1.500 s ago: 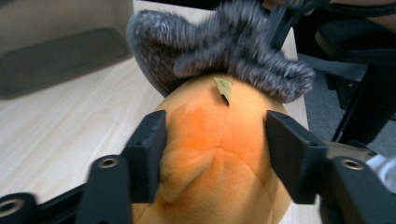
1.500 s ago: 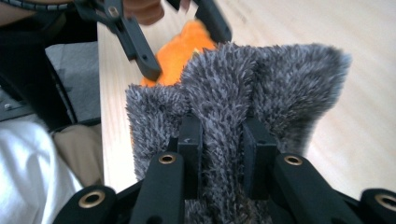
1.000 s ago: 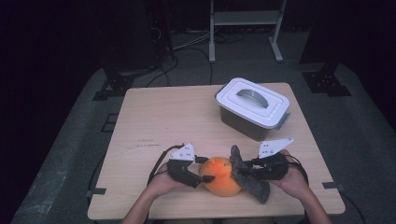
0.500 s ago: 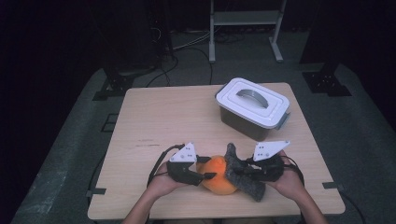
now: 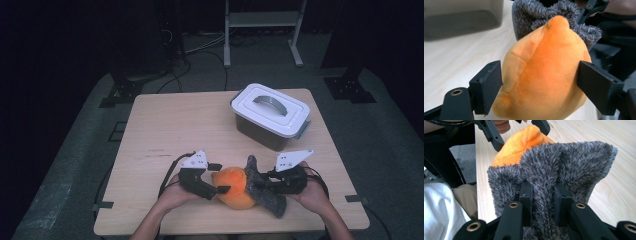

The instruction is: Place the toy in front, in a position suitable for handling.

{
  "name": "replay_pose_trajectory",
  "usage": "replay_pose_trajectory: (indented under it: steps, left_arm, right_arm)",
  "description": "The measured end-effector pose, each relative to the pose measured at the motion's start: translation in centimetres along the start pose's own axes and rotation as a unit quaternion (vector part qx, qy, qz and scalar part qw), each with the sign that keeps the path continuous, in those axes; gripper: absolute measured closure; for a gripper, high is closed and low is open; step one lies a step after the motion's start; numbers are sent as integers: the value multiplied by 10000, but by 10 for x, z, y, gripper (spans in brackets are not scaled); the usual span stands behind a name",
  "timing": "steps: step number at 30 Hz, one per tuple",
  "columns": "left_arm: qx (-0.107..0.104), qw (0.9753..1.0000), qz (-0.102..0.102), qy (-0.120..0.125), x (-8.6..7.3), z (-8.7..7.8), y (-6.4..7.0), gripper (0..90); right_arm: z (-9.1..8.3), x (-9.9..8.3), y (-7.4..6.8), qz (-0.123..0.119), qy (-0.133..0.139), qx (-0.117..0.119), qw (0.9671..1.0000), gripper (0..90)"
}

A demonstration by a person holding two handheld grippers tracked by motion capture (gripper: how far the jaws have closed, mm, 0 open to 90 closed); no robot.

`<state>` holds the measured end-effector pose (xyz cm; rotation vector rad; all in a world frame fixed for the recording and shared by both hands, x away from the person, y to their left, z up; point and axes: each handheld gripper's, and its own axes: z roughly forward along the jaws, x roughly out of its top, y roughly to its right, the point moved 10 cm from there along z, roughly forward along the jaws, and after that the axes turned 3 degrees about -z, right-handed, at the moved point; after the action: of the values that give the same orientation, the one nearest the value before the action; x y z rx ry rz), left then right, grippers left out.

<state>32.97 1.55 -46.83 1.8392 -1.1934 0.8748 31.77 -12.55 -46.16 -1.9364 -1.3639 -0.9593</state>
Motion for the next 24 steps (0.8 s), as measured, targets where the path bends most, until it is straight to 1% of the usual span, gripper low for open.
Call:
replay_pose_trajectory:
  steps: [2,3,4,6,7,8,9,13,15,16,17,19,21,22,24]
  left_arm:
    - [-189,9998,-20,-25,-4,0,3,238]
    - [-209,9998,10,-42,-4,-1,4,279]
    - [-199,9998,73,-27,-4,-2,5,316]
    - [-197,9996,202,-22,-3,-4,7,424]
    - [-160,9996,233,23,-1,-5,7,457]
    - [-137,9997,223,33,0,-6,6,478]
    - [-129,9997,194,53,1,-6,6,487]
    - [-45,9997,219,82,3,-11,5,503]
    - [10,9996,257,109,5,-13,5,507]
    - [48,9995,288,124,7,-14,5,508]
    - [79,9994,305,157,9,-15,5,511]
    - [134,9992,346,145,11,-17,5,512]
    - [183,9992,322,129,11,-17,5,513]
    - [195,9992,311,131,11,-16,5,512]
    - [224,9991,354,85,10,-16,5,512]
  right_arm:
    - [0,-2,2,58,-14,12,10000,718]
    - [0,-4,3,88,-33,33,10000,718]
    - [-1,-5,3,110,-29,53,9999,717]
    - [-2,-7,5,165,-25,62,9998,717]
    - [-2,-7,6,188,-22,63,9998,718]
    - [-3,-7,6,212,-9,70,9998,719]
    - [-3,-8,7,237,0,50,9997,720]
    - [-6,-13,14,348,-83,-31,9994,729]
    - [-8,-10,14,366,-12,-46,9993,732]
    - [-10,-6,15,338,44,-104,9994,733]
    - [-12,1,14,331,189,-116,9992,735]
    - [-15,15,10,343,552,-8,9979,736]
    - [-15,24,5,320,740,85,9967,734]
    - [-13,25,3,324,758,121,9965,732]
    - [-2,18,3,300,564,117,9979,729]
